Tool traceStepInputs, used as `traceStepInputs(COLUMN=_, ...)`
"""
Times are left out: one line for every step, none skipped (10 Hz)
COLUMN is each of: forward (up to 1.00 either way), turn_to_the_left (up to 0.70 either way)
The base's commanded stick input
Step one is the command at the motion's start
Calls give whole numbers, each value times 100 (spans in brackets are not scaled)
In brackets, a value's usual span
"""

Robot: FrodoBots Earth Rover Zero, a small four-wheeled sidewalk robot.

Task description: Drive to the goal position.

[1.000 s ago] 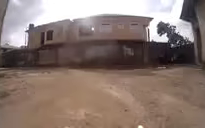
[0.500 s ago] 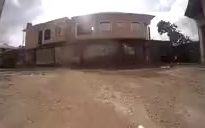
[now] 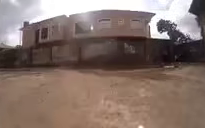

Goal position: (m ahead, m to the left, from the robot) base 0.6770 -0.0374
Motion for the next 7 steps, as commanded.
traceStepInputs(forward=100, turn_to_the_left=0)
traceStepInputs(forward=100, turn_to_the_left=0)
traceStepInputs(forward=100, turn_to_the_left=0)
traceStepInputs(forward=100, turn_to_the_left=0)
traceStepInputs(forward=100, turn_to_the_left=0)
traceStepInputs(forward=100, turn_to_the_left=0)
traceStepInputs(forward=100, turn_to_the_left=0)
